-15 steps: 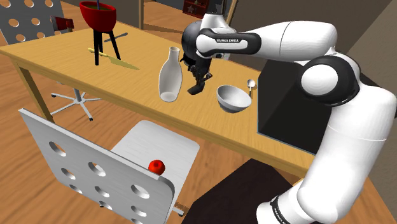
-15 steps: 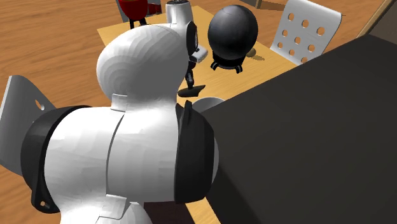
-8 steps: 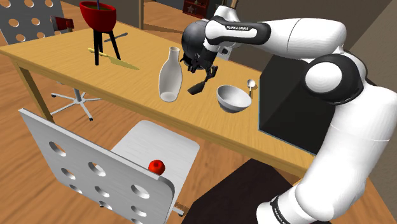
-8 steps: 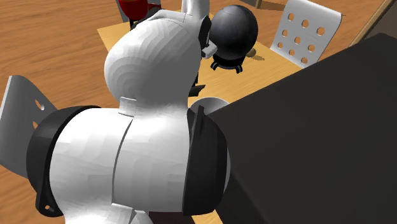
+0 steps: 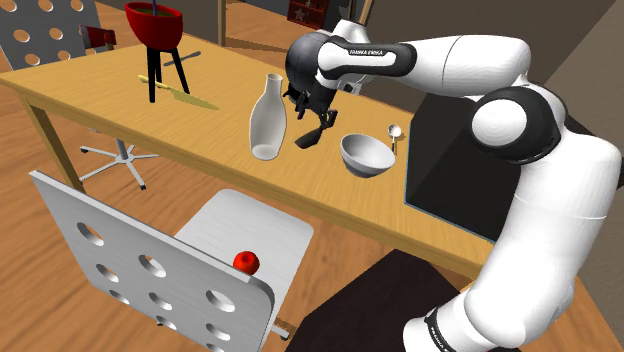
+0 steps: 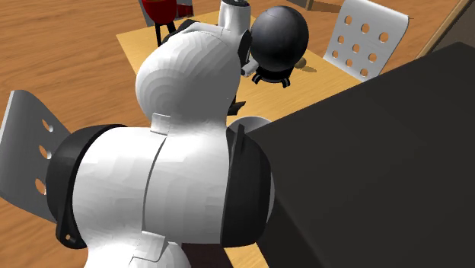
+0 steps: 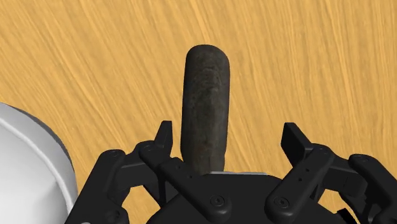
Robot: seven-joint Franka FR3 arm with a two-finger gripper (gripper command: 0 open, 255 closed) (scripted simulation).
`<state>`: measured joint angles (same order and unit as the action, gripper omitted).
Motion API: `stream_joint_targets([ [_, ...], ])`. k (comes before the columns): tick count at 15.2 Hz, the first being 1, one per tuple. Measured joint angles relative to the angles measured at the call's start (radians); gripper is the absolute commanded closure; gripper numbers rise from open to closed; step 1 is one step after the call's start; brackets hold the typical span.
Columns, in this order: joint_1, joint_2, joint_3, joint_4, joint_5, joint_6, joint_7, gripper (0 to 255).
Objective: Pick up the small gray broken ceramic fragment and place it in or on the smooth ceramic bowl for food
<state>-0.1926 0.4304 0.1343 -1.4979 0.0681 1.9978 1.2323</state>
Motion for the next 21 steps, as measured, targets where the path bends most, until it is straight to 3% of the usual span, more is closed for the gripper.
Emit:
stream_joint_targets([
  [4, 0.005, 0.018, -0.005, -0.018, 0.004, 0.009, -0.003, 0],
  [5, 0.007, 0.02, -0.006, -0.013, 0.005, 0.001, -0.001, 255],
  [15, -0.004, 0.021, -0.013, -0.021, 0.008, 0.01, 0.001, 255],
  [21, -0.006, 0.027, -0.015, 0.025, 0.006, -0.052, 0.002, 255],
])
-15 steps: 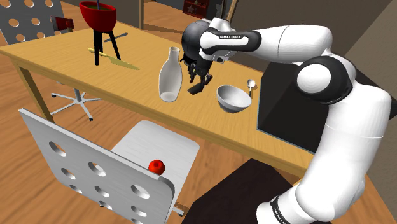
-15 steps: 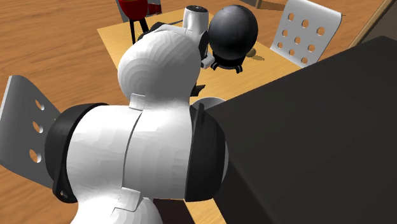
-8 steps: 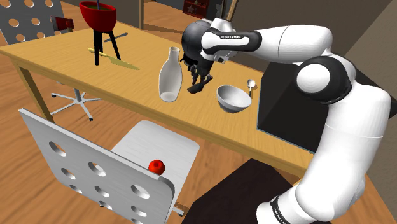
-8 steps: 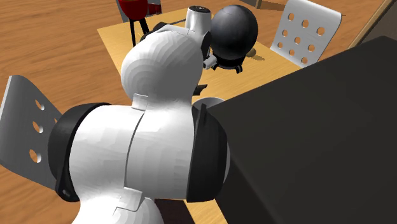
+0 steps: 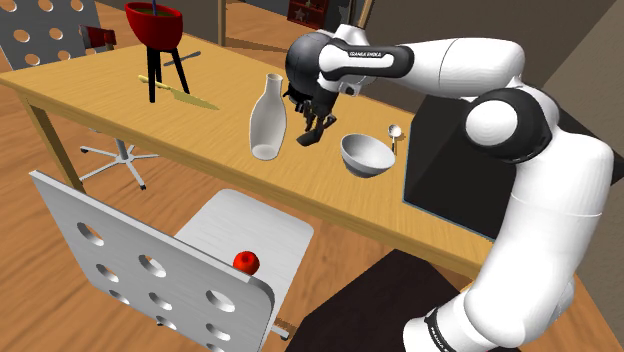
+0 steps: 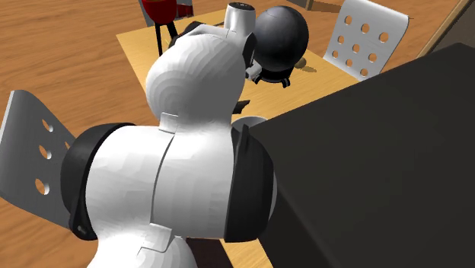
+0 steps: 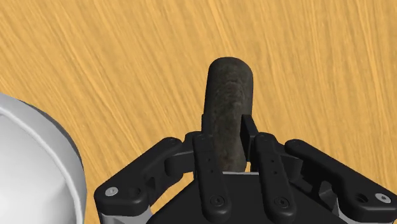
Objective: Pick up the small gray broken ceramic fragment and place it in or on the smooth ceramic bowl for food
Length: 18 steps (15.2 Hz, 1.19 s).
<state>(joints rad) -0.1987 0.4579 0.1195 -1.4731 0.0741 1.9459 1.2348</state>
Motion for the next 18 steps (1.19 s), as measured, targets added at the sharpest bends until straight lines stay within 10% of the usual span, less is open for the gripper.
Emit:
stream_joint_targets([
  [4, -0.002, -0.006, -0.001, 0.033, 0.0, -0.05, 0.003, 255],
  [5, -0.002, -0.006, -0.001, 0.033, 0.0, -0.05, 0.003, 0],
  [13, 0.025, 0.067, -0.027, 0.221, -0.042, -0.141, 0.024, 0],
  [18, 0.032, 0.064, -0.033, 0.121, -0.035, -0.07, 0.021, 0],
])
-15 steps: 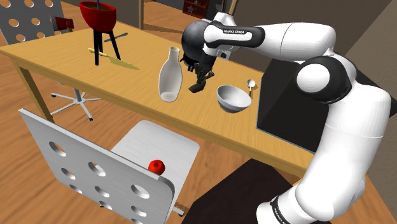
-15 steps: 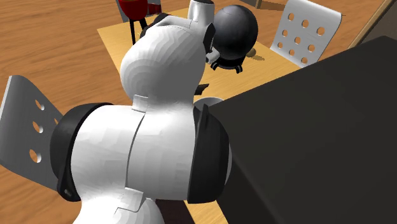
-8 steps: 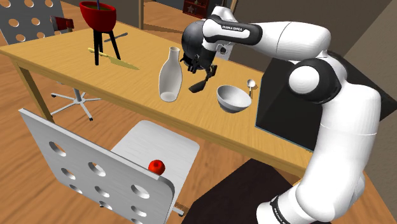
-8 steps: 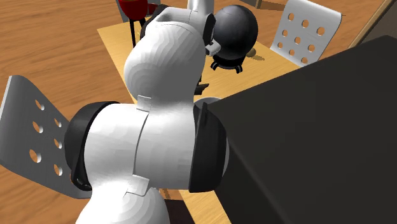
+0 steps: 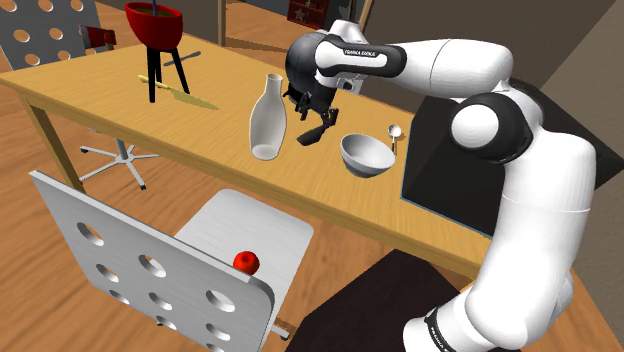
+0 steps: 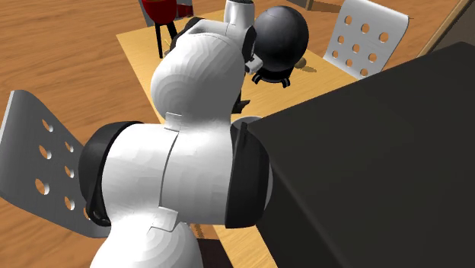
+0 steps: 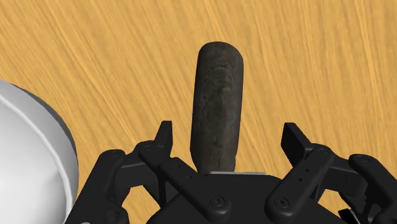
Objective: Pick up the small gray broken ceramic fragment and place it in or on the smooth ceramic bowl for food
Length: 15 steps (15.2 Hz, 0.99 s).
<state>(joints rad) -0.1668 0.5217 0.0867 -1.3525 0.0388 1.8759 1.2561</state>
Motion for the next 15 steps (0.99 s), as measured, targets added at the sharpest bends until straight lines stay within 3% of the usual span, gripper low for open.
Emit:
stream_joint_targets([
  [5, 0.002, 0.003, -0.008, 0.001, 0.004, 0.001, -0.006, 0],
  [6, 0.004, 0.002, -0.008, -0.015, 0.005, 0.005, -0.005, 255],
  [15, 0.007, -0.006, -0.005, -0.1, 0.009, 0.059, 0.003, 255],
])
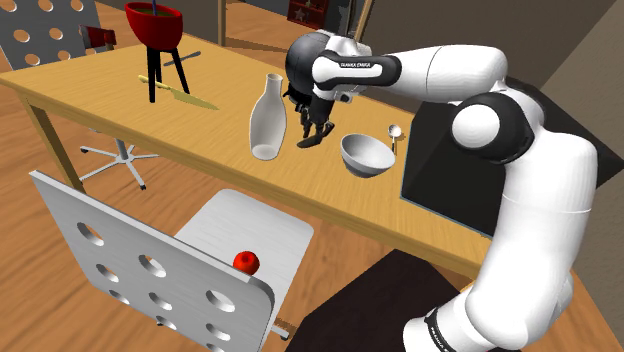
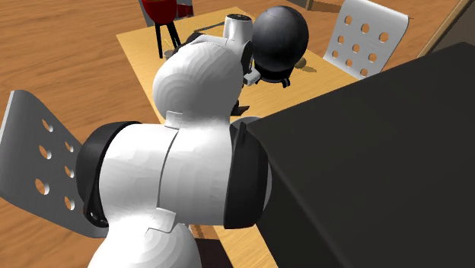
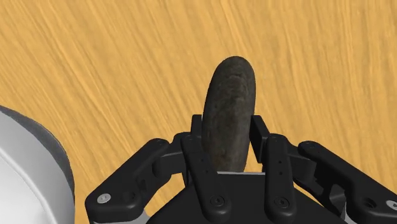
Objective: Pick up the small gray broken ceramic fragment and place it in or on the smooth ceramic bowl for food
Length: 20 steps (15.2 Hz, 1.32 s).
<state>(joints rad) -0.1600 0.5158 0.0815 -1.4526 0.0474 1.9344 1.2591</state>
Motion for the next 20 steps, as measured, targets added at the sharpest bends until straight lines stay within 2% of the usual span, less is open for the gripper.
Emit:
stream_joint_targets([
  [2, 0.0, 0.029, -0.002, 0.092, -0.002, -0.051, -0.005, 255],
  [12, -0.004, 0.05, -0.008, 0.212, -0.003, -0.184, -0.001, 255],
  [13, -0.004, 0.05, -0.008, 0.212, -0.003, -0.184, -0.001, 0],
  [14, -0.004, 0.05, -0.008, 0.212, -0.003, -0.184, 0.0, 0],
  [17, 0.032, 0.043, -0.043, 0.17, -0.083, -0.115, 0.049, 0],
  [20, 0.039, 0.043, -0.051, 0.131, -0.102, -0.068, 0.061, 0],
])
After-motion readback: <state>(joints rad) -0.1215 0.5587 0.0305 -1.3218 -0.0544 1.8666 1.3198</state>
